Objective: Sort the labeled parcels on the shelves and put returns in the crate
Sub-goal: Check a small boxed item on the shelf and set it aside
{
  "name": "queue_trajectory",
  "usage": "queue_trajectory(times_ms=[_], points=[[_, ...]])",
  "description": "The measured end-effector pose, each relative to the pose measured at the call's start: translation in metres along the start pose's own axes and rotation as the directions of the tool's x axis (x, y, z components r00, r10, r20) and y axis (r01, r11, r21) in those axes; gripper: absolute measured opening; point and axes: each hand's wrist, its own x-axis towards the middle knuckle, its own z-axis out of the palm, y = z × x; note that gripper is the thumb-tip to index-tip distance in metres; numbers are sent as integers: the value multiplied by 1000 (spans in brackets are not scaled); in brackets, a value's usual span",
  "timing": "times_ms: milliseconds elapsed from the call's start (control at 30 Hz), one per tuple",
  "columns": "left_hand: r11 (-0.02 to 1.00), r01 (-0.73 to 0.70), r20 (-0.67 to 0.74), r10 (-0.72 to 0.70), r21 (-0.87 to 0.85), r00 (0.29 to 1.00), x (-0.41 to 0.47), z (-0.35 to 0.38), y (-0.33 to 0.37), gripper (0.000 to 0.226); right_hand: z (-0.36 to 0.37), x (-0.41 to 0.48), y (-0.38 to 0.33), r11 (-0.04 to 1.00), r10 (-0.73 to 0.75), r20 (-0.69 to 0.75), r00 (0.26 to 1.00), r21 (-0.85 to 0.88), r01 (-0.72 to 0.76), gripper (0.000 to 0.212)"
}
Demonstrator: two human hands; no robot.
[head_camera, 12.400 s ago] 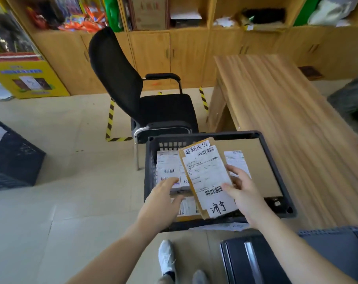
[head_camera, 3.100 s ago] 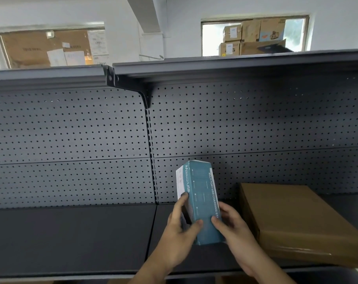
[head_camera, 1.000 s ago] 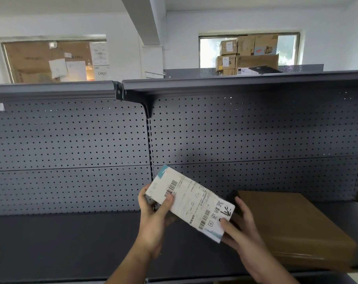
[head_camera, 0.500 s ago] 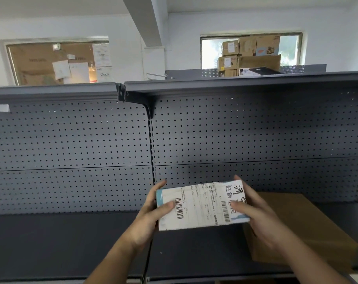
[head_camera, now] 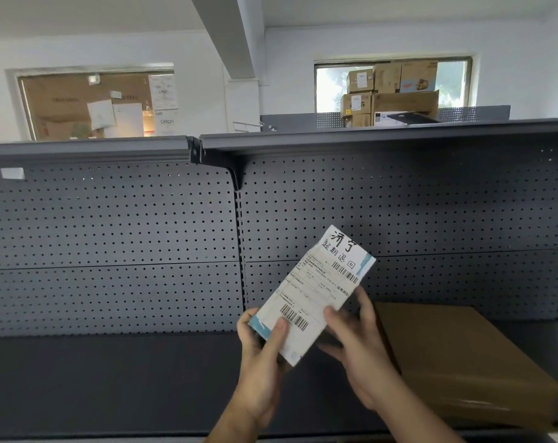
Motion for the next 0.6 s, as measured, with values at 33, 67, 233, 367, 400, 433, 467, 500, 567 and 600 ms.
queue_trajectory(times_ms=[33, 67, 233, 367, 400, 433, 467, 500, 567, 600], points=[[1000, 7, 9, -8, 7, 1000, -1, -1, -1, 45, 1, 2, -4, 1000, -11, -16, 1000, 14, 12, 86], [1000, 15, 23, -16, 18, 1000, -1, -4, -1, 51, 0, 4, -8, 1000, -20, -30, 999, 22, 20, 79], [990, 17, 78, -28, 138, 997, 6, -23, 11, 74, -17, 13, -24, 996, -25, -37, 999, -89, 21, 64], [957, 11, 240, -84, 290, 967, 12, -10, 27, 74, -16, 13, -35, 981, -35, 28, 999, -190, 40, 49], [956, -2, 256, -76, 294, 964, 12, -3, 29, 68, -14, 12, -36, 981, -43, 33, 999, -189, 49, 47], [957, -18, 249, -57, 289, 967, 11, 2, 29, 63, -12, 10, -35, 982, -49, 29, 998, -182, 53, 45], [958, -36, 231, -32, 284, 972, 10, 6, 29, 59, -11, 7, -33, 985, -50, 24, 998, -167, 53, 45], [959, -52, 212, -9, 280, 977, 9, 9, 28, 55, -10, 4, -31, 988, -46, 26, 999, -146, 49, 50], [961, -70, 189, 18, 269, 982, 7, 11, 27, 50, -10, -4, -25, 993, -25, 49, 999, -114, 30, 61], [960, -71, 180, 22, 270, 983, 7, 12, 25, 49, -11, -7, -22, 994, -15, 56, 998, -107, 21, 61]])
